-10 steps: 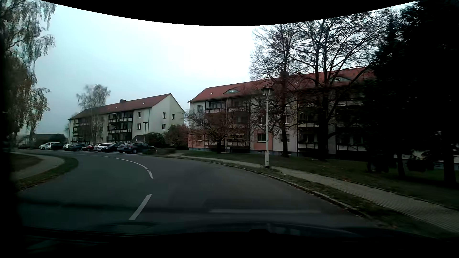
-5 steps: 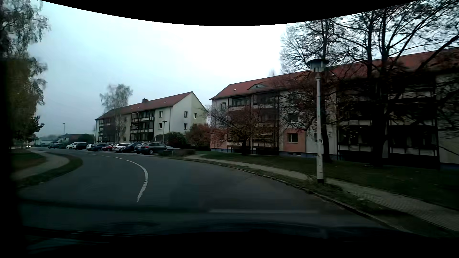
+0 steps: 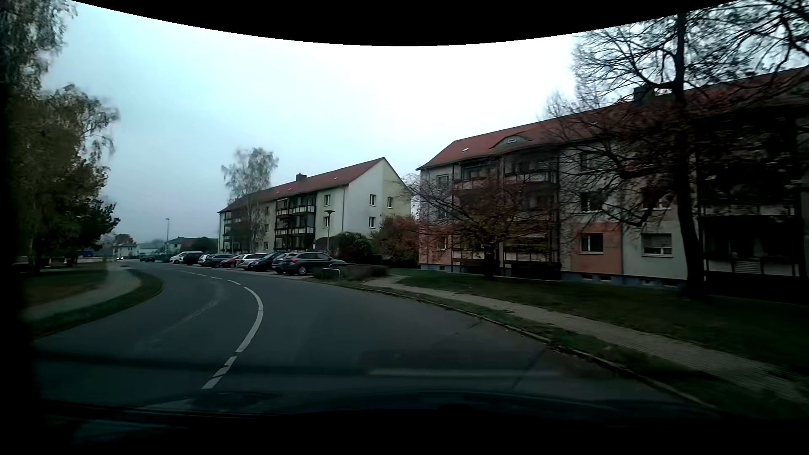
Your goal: Follow the waypoints while adhering to traffic rules and regulations
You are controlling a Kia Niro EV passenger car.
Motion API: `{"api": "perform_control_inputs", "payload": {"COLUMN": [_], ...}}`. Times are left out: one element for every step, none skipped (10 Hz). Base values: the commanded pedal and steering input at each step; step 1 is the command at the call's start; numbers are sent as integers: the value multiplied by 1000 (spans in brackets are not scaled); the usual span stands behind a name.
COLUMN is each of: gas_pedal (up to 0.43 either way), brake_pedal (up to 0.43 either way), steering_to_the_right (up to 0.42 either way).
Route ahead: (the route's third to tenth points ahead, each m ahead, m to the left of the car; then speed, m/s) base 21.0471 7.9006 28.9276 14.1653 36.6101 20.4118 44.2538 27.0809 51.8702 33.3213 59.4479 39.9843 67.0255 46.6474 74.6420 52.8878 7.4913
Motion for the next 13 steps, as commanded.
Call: {"api": "perform_control_inputs", "payload": {"gas_pedal": [138, 138, 138, 138, 150, 150, 150, 150, 150, 150, 150, 150, 150], "brake_pedal": [0, 0, 0, 0, 0, 0, 0, 0, 0, 0, 0, 0, 0], "steering_to_the_right": [-167, -168, -170, -171, -171, -171, -170, -169, -166, -164, -161, -159, -156]}}
